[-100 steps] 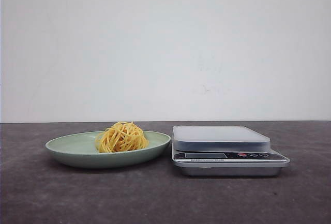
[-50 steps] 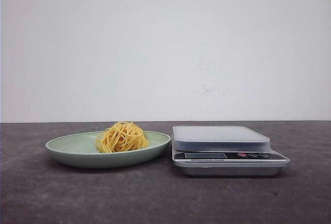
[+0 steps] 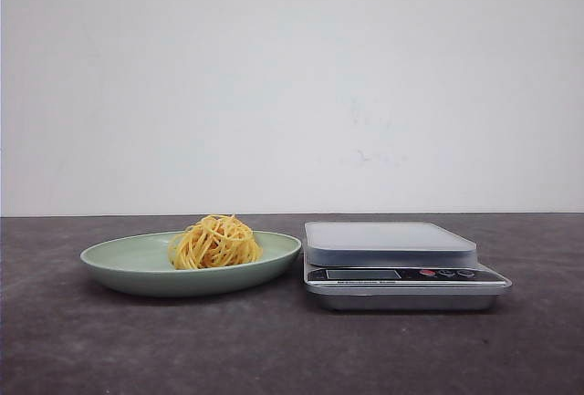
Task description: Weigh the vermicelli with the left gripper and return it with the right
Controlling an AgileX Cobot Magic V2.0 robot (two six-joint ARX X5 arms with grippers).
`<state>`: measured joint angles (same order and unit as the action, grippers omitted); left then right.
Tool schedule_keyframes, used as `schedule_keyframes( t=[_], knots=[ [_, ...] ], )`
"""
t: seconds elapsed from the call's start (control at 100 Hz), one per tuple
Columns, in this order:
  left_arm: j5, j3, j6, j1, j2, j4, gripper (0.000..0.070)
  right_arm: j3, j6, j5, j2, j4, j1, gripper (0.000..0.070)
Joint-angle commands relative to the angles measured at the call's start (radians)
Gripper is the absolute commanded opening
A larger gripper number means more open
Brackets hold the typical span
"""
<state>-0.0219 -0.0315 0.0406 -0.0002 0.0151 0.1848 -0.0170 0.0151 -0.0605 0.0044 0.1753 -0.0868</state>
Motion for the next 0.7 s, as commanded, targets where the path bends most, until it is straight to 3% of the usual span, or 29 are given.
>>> schedule_keyframes(
  t=[0.0, 0.69],
  knots=[
    [-0.001, 0.018, -0.001, 0.002, 0.001, 0.006, 0.0, 0.005, 0.011, -0.003, 0.0, 0.005, -0.001, 0.0003],
    [-0.001, 0.018, -0.001, 0.002, 0.001, 0.006, 0.0, 0.004, 0.01, 0.008, -0.001, -0.027, -0.001, 0.0003]
  ],
)
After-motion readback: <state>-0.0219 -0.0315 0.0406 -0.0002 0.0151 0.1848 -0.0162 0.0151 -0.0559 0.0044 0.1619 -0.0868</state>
